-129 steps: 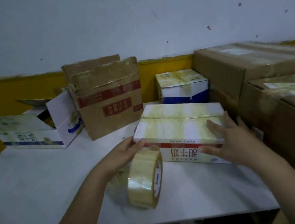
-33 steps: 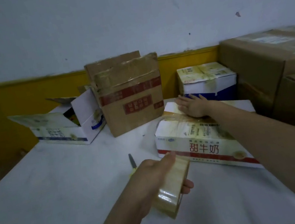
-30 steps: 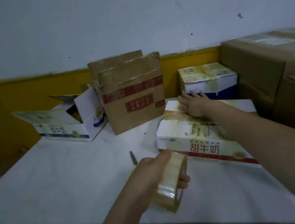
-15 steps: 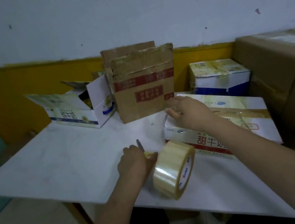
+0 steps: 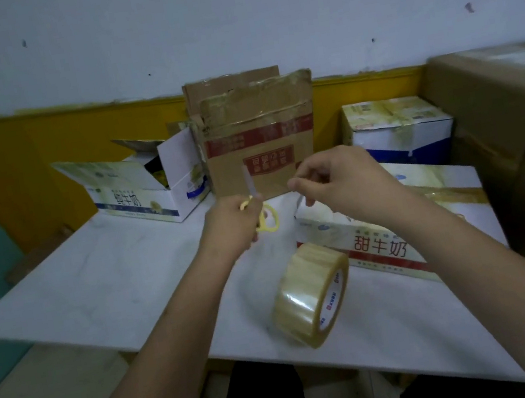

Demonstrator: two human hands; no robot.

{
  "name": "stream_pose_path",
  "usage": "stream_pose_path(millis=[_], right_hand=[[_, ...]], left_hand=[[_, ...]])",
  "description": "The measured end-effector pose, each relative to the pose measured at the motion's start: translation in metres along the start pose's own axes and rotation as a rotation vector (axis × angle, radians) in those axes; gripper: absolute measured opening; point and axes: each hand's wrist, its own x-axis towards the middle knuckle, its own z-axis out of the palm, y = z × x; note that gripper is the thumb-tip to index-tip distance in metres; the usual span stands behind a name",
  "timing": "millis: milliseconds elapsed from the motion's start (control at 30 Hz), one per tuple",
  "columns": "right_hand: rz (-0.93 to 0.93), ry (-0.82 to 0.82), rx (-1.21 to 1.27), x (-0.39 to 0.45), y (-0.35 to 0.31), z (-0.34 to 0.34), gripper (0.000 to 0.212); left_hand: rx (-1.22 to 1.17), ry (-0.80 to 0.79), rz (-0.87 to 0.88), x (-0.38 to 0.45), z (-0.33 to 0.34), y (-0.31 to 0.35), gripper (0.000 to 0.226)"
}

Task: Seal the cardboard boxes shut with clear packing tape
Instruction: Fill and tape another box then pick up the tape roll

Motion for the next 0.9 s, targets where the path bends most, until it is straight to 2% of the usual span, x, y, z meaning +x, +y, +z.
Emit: stream_pose_path(millis=[67, 200, 367, 467, 533, 567, 633, 667, 800, 900], right_hand=[[-0.019, -0.022, 0.067, -0.007, -0.012, -0.007, 0.018], [0.073, 0.045, 0.135, -0.019, -0.012, -0.023, 0.01], [0.249, 0.121, 0.103, -0.03, -0.003, -0.033, 0.012], [0.32, 0.09, 0.111, -0.041, 0.008, -0.042, 0.018], [0.409, -0.06, 0.099, -0.053, 0.02, -0.053, 0.03], [0.451, -0.18, 0.071, -0.059, 0.026, -0.059, 0.037], [0.501, -0.42, 0.013, -0.068, 0.034, -0.069, 0.056], [0.535, -0.516, 0.013, -0.072, 0.037, -0.074, 0.063], [0.723, -0.779, 0.086, -0.077, 0.038, -0.087, 0.07], [0.75, -0.938, 0.008, -0.07, 0.043, -0.091, 0.088]], left_hand=[[-0.166, 0.035, 0.116, -0.014, 0.008, 0.037, 0.037], [-0.401, 0.038, 0.139, -0.031, 0.021, 0.065, 0.042], [-0.409, -0.105, 0.179, -0.046, 0.038, 0.076, 0.043], [-0.384, -0.122, 0.092, -0.039, 0.038, 0.064, 0.042], [-0.226, -0.14, -0.044, -0.03, 0.037, 0.041, 0.042], [-0.184, -0.226, -0.151, -0.028, 0.037, 0.031, 0.044], [-0.257, -0.522, -0.361, -0.029, 0.036, 0.018, 0.046], [-0.305, -0.645, -0.408, -0.03, 0.035, 0.017, 0.044], [-0.267, -0.873, -0.369, -0.021, 0.031, 0.013, 0.038], [-0.211, -0.916, -0.386, -0.018, 0.03, 0.017, 0.036]])
